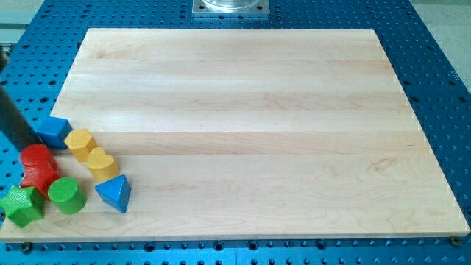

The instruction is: Move the cube to the top center of the board

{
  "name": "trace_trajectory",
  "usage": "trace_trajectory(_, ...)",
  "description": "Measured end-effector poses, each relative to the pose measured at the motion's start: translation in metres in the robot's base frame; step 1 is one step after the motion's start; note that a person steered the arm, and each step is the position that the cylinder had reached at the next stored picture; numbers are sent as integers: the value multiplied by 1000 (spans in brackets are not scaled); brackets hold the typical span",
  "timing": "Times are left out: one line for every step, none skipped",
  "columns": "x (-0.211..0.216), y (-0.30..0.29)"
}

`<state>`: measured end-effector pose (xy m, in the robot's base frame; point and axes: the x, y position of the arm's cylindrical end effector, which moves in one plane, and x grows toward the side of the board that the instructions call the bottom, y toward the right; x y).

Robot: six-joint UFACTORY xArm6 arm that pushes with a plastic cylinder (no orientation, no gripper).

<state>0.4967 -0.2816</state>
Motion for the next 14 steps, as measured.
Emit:
trace_trajectory(-32,67)
trace_trajectory(-82,79)
trace_trajectory(-26,76)
trace_trajectory(-31,22)
trace_trajectory(-90,25)
trace_trajectory(-154,134)
trace_trajectory(-147,228)
trace_trajectory(-106,208)
trace_trajectory(-147,239)
trace_trajectory(-125,307)
trace_trajectory(-129,338)
trace_trajectory(-181,289)
trace_trajectory(-139,272)
trace_trajectory(-197,277)
